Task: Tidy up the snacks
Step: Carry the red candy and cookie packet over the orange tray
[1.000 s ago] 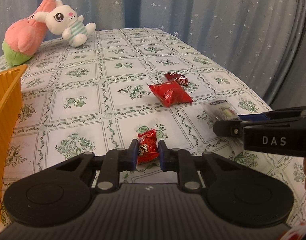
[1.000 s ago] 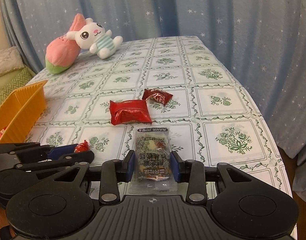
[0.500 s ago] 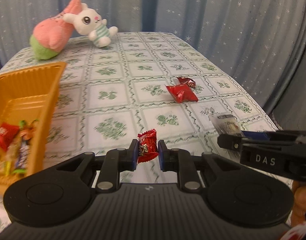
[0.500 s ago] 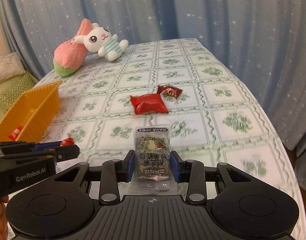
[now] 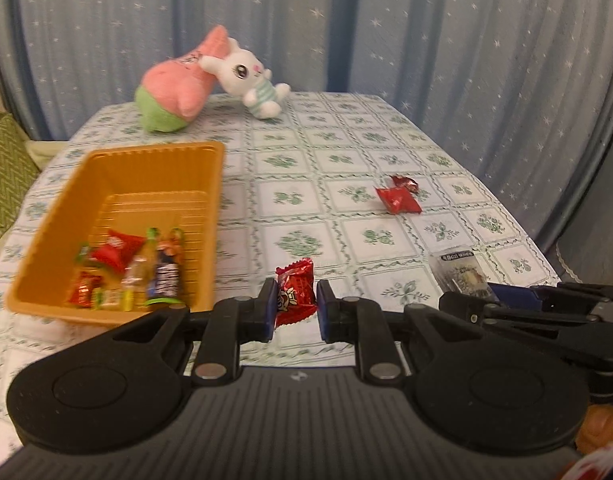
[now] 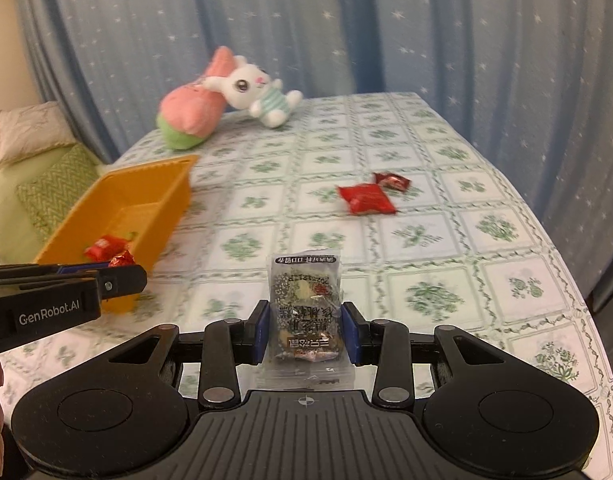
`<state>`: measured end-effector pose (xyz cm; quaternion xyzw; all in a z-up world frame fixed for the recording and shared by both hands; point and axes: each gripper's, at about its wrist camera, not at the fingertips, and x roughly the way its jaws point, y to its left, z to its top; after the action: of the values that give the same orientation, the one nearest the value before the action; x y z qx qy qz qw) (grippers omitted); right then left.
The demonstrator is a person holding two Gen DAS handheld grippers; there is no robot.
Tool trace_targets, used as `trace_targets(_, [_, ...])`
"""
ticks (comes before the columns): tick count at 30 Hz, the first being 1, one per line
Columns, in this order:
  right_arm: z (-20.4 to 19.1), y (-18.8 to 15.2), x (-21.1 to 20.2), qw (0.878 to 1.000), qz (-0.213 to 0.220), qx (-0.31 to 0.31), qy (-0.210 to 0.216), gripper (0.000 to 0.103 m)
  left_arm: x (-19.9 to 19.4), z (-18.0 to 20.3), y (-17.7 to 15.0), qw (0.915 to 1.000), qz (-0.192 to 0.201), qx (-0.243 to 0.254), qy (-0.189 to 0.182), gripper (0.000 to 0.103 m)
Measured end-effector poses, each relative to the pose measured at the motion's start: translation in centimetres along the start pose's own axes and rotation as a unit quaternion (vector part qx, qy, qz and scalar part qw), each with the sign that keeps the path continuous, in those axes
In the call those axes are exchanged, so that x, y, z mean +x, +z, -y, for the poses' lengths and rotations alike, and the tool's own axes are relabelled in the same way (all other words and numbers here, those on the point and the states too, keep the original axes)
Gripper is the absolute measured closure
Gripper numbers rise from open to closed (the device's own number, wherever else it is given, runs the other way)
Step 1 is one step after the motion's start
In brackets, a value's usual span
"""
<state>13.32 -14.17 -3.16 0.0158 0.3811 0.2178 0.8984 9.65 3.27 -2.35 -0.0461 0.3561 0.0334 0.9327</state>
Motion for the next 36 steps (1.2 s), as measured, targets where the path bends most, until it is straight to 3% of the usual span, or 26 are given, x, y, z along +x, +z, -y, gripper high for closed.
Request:
trace_targets(15, [-6.7,1.0,-1.9,0.998,0.015,-0.051,0.025,0.065,-5.3,-4.9,-0.5,0.9989,0.032,-0.025,0.023,0.085])
trace_targets(36, [-15.0,4.0,1.8,0.994,0.000,-0.098,0.045,0.065,-6.0,-12.3,1.2,0.9982,0.030,-0.045,0.025,0.085])
